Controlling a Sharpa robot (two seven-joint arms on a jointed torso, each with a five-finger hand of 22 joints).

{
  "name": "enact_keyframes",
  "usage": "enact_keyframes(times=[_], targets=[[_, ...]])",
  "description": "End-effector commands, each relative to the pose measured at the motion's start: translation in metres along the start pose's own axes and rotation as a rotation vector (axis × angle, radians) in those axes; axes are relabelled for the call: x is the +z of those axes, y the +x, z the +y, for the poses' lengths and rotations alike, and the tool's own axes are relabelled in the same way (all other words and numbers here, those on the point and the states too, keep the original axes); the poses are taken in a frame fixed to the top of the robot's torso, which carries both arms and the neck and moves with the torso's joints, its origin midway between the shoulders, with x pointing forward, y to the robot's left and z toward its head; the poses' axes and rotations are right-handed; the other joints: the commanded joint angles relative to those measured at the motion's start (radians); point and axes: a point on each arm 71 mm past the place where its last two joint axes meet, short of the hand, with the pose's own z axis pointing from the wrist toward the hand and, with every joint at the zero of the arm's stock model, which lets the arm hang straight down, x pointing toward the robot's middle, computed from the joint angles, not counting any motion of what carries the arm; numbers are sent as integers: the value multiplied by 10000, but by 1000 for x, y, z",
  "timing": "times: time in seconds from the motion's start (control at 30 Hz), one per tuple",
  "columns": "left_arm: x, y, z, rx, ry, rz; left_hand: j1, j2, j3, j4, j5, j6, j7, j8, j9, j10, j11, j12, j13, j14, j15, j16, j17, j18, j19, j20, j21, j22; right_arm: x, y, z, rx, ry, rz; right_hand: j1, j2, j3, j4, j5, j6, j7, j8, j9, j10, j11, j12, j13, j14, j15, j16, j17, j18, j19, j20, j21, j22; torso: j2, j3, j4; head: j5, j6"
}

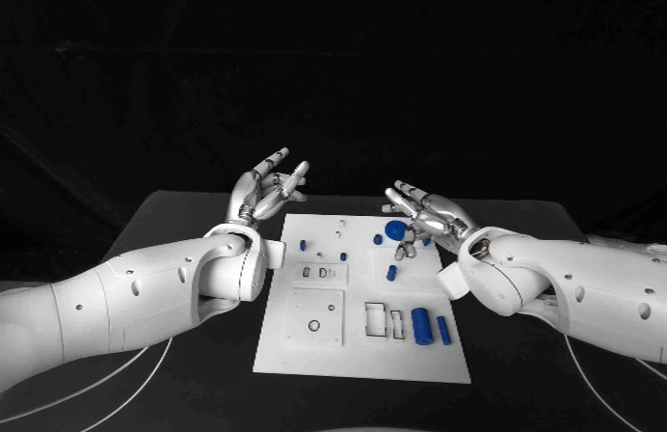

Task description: Assemble the parts on the task board

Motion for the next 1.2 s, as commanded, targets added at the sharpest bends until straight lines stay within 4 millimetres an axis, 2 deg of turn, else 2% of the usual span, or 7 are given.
enact_keyframes(times=[0.03,0.1,0.17,0.3,0.43,0.77,1.2], targets=[[1,3,-2,441,313,69,87,-287,-86,-71,57,631,-163,169,97,1363,-397,683,409,601,-306,604,492,137,375,-195,432,216,-2,0,-2,-100,186,552,96,6,-110,-1,69,126,1192,20,37,973,-44,445,11,666,28,3442,3775,-467,1038,-49,3079,3183,141,22,59,8,-70],[1,2,0,667,241,21,257,-476,-237,-15,185,898,-289,174,130,2181,-774,1552,1057,1593,-661,2249,2619,111,746,-500,995,529,-3,-2,-3,-92,165,586,112,211,14,9,16,191,1257,41,55,1540,-28,638,114,1152,48,4481,5557,-707,1707,-57,4642,5272,196,15,51,18,-60],[1,1,0,837,195,-2,393,-499,-323,89,231,1007,-337,137,136,2491,-1068,3030,2485,3604,-1006,5095,7880,64,934,-819,1817,1049,-3,-4,-3,-106,132,534,236,272,130,8,36,341,1207,88,96,2160,-92,809,140,1672,-21,5297,7268,-1047,2701,-26,6412,7826,257,3,16,48,-39],[2,1,2,1025,130,23,513,-567,-316,-58,218,1231,-362,150,159,4691,-1249,8161,9743,6719,-1121,6862,13434,55,978,-1067,3272,2028,-4,-9,-4,-180,101,363,641,130,123,-16,43,719,1131,201,183,3106,-280,1083,183,2046,-104,5771,8658,-1433,3697,2,7904,10295,360,-1,-19,0,-29],[4,3,4,1052,19,415,780,-303,-167,9,131,1276,-284,131,147,6221,-1297,10718,14446,6719,-1132,6862,13434,-308,1441,-1200,6048,5234,-4,-16,-5,-398,132,216,913,-102,93,-8,83,997,1096,264,232,3684,-385,1249,225,2092,-146,5834,8887,-1764,4468,-4,8591,11884,477,-10,-23,-32,-14],[6,7,5,1715,500,1310,1184,157,-58,-15,103,3594,437,551,496,6398,-660,10859,14799,6719,-659,6862,13434,-1626,6725,-873,10303,13231,-1,-29,-5,-1762,169,-151,1757,-451,313,-172,538,1601,782,367,318,4800,-797,2404,971,2189,-474,5923,9413,-1778,4503,-279,8614,11948,714,-45,26,-127,-33],[7,8,8,2191,661,2135,1150,84,-105,-12,194,3951,592,606,541,6398,-403,10859,14799,6719,-447,6862,13434,-1718,7113,-643,10421,13639,6,-36,8,-4570,-495,-329,2829,-1333,1155,-1038,396,5529,481,1419,965,4914,-979,2682,1355,2136,-644,5879,9149,-1778,4503,-443,8614,11948,891,-77,167,-425,112]])
